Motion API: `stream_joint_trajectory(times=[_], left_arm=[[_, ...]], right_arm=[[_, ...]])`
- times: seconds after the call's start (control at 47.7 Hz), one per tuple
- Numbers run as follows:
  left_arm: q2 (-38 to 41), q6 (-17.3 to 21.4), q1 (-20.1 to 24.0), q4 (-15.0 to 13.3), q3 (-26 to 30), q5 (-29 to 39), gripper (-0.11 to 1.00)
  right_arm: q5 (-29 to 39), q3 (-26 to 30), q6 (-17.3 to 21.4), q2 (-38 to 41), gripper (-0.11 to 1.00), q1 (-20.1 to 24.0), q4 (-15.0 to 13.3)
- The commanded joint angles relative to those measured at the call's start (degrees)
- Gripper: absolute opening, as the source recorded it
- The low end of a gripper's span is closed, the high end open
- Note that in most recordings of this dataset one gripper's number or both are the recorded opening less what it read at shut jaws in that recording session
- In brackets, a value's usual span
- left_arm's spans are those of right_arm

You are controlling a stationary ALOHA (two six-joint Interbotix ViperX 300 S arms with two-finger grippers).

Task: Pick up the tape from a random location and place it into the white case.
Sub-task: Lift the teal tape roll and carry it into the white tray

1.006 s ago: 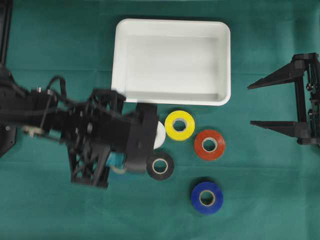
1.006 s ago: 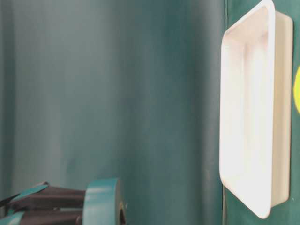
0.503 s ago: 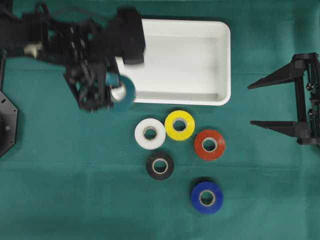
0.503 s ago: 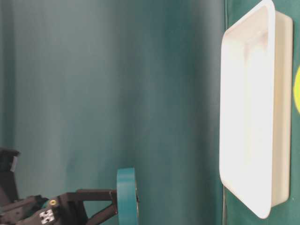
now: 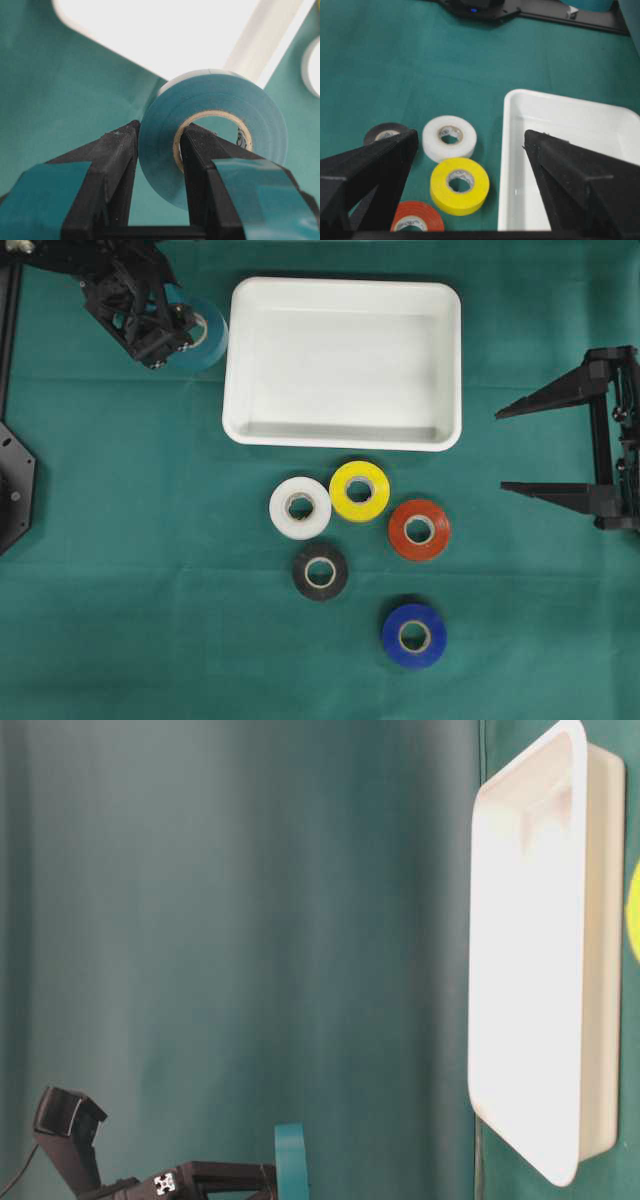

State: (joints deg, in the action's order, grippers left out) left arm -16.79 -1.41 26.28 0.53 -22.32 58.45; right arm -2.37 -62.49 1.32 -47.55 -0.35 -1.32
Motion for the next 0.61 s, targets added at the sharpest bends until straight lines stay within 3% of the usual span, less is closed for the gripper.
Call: stream_joint_trajectory(times=[0.0, 0.272, 0.587], left_arm=[[-0.9, 0.1, 0.1, 0.1, 1.0, -1.1, 0.21], [2.2, 0.2, -2.1, 0.1, 4.0, -3.7, 0.21], [10.4, 0.7, -5.0, 0.1, 13.4, -4.3, 0.21]], right_arm=[[-0.2, 1.6, -0.1, 0.0, 0.91, 0.0, -0.1], [-0.2, 1.8, -0.1, 0.1, 0.91, 0.0, -0.1], [-0.2, 1.9, -0.1, 0.1, 0.91, 0.0, -0.1]])
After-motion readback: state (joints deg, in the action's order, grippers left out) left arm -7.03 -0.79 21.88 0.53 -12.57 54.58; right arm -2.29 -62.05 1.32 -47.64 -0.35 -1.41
